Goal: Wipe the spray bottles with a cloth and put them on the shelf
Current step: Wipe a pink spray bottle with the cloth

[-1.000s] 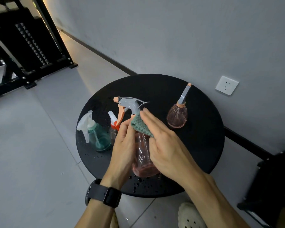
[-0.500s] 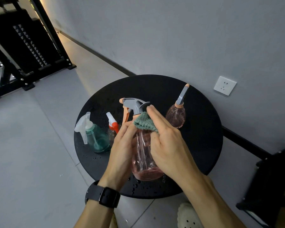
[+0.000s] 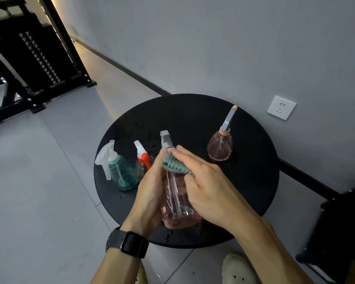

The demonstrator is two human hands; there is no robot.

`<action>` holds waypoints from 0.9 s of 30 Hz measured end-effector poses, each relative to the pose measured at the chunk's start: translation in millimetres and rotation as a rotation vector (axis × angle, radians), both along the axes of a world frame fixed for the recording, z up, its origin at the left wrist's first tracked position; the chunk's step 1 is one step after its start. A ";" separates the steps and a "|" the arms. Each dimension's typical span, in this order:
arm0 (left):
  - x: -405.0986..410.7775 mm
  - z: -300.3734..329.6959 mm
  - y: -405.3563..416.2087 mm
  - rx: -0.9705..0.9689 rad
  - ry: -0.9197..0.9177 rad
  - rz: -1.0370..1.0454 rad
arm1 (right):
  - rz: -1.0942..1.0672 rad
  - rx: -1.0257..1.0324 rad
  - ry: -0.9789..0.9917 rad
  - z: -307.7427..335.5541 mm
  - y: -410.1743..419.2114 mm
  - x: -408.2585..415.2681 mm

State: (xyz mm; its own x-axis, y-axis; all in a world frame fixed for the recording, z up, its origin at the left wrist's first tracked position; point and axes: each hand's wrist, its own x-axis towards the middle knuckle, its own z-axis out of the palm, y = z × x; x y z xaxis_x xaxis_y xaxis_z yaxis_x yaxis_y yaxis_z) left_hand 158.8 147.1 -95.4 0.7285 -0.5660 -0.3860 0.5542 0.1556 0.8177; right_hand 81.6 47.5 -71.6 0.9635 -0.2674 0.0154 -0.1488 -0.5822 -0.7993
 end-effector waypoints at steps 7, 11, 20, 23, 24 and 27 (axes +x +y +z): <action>5.3 2.1 3.4 -0.068 0.001 -0.059 | -0.007 0.111 -0.034 -1.7 -7.3 -0.9; 7.5 5.3 2.5 -0.058 0.029 -0.101 | -0.190 0.113 -0.179 -3.6 -6.0 1.7; -1.9 1.3 0.1 0.001 0.034 -0.209 | -0.012 -0.153 -0.253 -9.8 -6.4 5.1; -1.7 4.2 0.3 -0.089 0.054 -0.237 | 0.002 -0.175 -0.260 -12.0 -8.0 5.2; -1.2 4.5 0.4 -0.112 0.059 -0.242 | -0.001 -0.181 -0.256 -12.6 -8.5 5.2; -0.5 5.9 1.3 -0.142 0.062 -0.247 | -0.009 -0.196 -0.239 -14.9 -8.3 5.2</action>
State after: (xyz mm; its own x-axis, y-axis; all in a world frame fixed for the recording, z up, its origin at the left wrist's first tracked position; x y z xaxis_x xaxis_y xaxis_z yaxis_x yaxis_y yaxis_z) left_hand 158.3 148.5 -89.4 0.5394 -0.7749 -0.3296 0.6375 0.1201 0.7610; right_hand 86.8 39.2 -86.5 0.9241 -0.2451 0.2932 0.0240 -0.7286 -0.6846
